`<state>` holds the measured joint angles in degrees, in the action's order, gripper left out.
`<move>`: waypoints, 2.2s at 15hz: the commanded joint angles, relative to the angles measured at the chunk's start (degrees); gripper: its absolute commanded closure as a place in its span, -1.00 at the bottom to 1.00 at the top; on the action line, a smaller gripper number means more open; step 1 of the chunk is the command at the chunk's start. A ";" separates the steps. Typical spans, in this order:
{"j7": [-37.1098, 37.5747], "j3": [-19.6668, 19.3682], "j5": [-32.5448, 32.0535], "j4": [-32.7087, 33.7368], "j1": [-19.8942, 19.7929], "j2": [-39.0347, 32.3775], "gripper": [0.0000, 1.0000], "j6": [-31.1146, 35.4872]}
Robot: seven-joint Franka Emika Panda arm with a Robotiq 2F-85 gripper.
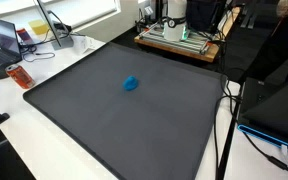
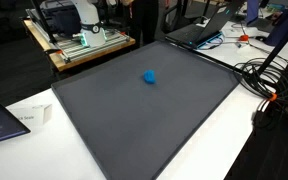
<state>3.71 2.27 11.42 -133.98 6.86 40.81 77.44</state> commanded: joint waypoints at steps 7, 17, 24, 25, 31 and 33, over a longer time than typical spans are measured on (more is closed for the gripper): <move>-0.75 1.02 0.45 0.15 -1.51 -0.02 -1.00 -0.27; 0.74 2.30 1.02 0.41 -2.83 -6.86 -1.00 12.96; 2.79 2.13 -0.88 -3.58 -4.68 -17.50 -1.00 34.89; 3.43 2.46 -2.19 -4.29 -5.11 -19.33 -1.00 37.63; 7.42 2.12 -3.00 -5.32 -5.26 -30.13 -1.00 50.24; 9.09 1.39 -1.61 -4.92 -5.38 -33.73 -1.00 52.95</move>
<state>9.95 4.22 9.02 -139.64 1.99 11.74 126.78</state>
